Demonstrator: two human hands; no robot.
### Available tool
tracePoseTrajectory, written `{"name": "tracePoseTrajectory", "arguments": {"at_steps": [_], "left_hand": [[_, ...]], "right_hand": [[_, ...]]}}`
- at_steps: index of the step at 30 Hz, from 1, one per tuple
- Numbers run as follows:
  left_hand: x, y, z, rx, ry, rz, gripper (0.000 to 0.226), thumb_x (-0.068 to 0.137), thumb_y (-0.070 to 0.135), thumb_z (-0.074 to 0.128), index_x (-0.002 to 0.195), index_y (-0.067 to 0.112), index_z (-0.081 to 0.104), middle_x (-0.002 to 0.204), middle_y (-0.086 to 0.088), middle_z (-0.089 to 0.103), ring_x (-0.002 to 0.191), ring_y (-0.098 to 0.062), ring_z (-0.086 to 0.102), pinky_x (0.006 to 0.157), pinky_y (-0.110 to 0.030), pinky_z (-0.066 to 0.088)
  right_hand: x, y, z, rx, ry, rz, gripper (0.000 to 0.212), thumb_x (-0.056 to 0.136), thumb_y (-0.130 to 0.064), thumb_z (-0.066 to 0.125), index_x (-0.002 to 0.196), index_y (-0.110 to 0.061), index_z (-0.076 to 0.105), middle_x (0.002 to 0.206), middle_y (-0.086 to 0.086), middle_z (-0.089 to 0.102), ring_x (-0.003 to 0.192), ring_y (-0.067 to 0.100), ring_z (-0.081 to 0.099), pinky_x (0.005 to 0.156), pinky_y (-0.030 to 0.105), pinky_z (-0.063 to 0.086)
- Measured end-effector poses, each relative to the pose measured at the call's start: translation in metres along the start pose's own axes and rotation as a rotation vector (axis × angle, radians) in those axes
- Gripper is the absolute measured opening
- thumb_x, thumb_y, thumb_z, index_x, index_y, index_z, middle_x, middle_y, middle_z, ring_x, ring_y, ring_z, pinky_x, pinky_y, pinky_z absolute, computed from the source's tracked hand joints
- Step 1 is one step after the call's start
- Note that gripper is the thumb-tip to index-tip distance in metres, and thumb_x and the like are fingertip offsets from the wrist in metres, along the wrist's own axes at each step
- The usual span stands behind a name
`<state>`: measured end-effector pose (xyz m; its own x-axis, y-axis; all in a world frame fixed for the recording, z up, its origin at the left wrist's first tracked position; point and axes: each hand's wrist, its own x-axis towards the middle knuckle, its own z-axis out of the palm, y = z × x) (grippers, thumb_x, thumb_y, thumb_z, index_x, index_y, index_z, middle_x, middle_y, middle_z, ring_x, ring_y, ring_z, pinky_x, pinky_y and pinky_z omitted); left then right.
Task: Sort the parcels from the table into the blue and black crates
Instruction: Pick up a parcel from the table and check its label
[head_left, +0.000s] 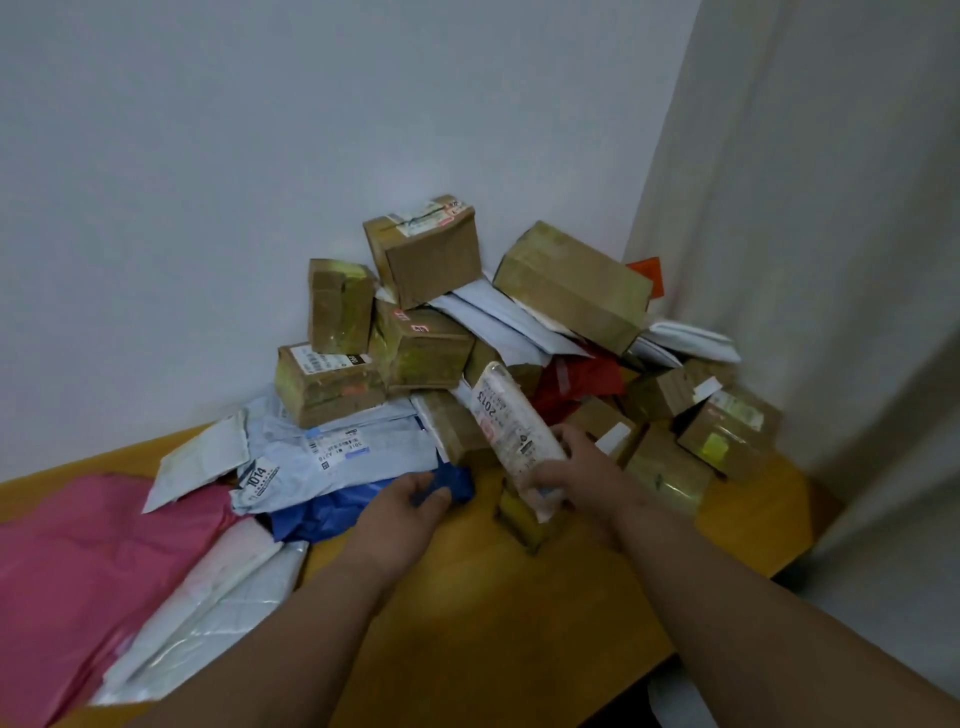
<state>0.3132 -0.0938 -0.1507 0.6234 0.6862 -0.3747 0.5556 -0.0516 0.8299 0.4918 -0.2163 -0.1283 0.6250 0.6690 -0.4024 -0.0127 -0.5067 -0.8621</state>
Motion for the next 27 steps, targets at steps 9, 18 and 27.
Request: {"name": "tracePoseTrajectory", "arguments": {"at_steps": [9,18,27], "left_hand": [[-0.047,-0.016,-0.065,-0.64,-0.153,-0.1,0.028,0.097,0.017,0.057,0.124,0.022,0.058,0.11,-0.003,0.073,0.099,-0.022,0.071,0.081,-0.039,0.058],[-0.116,-0.095,-0.17,-0.573,0.045,-0.057,0.029,0.095,0.008,0.058,0.123,0.015,0.059,0.105,-0.009,0.074,0.09,-0.024,0.073,0.074,-0.037,0.061],[-0.159,-0.126,-0.234,-0.752,0.304,-0.033,0.023,0.099,0.033,0.053,0.113,0.016,0.061,0.099,-0.005,0.075,0.095,-0.028,0.07,0.086,-0.043,0.057]], "right_hand": [[-0.047,-0.019,0.082,0.398,-0.372,0.156,0.048,0.08,-0.016,0.067,0.128,-0.019,0.059,0.112,0.008,0.071,0.101,0.028,0.064,0.082,0.041,0.049],[-0.087,-0.04,0.216,0.317,-0.529,0.054,0.049,0.085,0.001,0.062,0.125,-0.027,0.055,0.115,0.005,0.07,0.1,0.029,0.066,0.065,0.036,0.049],[-0.097,-0.074,0.277,0.111,-0.748,0.054,0.061,0.067,-0.01,0.068,0.125,-0.023,0.059,0.114,0.006,0.072,0.107,0.029,0.063,0.095,0.047,0.047]]}}
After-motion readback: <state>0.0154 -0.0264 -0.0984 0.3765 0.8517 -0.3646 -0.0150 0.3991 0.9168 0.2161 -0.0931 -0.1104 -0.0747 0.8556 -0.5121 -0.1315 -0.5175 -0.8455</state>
